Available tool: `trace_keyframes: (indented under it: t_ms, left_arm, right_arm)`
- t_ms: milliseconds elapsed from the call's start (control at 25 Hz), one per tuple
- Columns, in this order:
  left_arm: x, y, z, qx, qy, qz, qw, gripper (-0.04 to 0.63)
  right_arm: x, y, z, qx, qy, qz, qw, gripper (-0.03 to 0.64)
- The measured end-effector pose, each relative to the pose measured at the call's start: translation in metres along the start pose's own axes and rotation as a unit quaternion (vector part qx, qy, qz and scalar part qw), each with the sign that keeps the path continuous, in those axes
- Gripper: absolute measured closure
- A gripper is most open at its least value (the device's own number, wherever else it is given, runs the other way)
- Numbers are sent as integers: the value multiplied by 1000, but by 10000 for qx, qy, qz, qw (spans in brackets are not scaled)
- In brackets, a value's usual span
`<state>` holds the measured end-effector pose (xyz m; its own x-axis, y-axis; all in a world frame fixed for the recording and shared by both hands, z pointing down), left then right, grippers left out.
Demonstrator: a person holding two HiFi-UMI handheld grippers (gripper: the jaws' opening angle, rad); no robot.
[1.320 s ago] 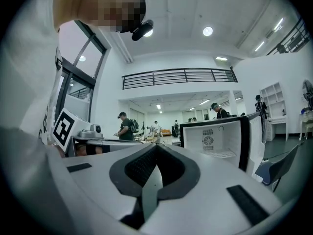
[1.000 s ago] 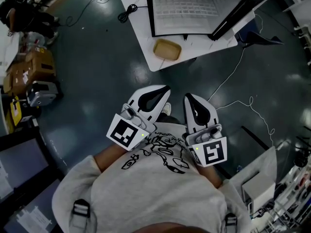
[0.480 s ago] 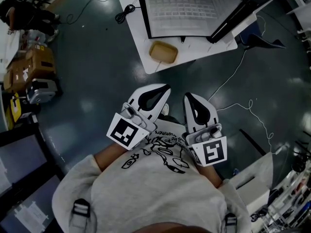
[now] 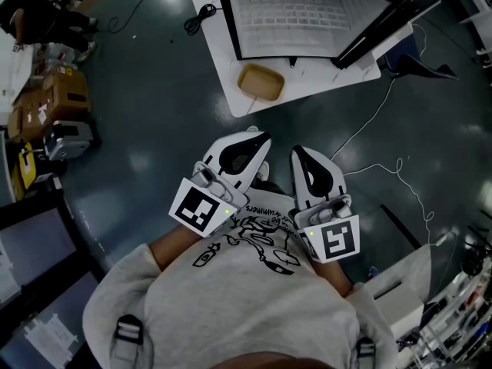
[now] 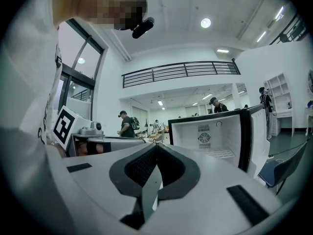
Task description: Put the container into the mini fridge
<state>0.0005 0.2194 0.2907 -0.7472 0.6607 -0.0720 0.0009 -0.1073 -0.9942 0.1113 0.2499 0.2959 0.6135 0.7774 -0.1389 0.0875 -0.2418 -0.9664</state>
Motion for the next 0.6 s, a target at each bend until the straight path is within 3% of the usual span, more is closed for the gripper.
trace_keyframes:
  t_ms: [600]
  left_arm:
    - [-34, 4, 57, 32, 12, -25, 10000, 581]
  right_arm:
    - [-62, 13, -28, 35, 34, 47, 10000, 589]
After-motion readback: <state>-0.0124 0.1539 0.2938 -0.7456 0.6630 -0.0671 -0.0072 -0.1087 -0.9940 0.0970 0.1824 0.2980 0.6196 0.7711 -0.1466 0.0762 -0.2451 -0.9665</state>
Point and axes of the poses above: the fingertips, and each gripper's own axes: x backward along the fingers, z to its left, y out of its top, the point moved 5 cm from there along x, backward along the fingers, and after that the axes turned 5 degrees about -x, right-handed, at the moved point
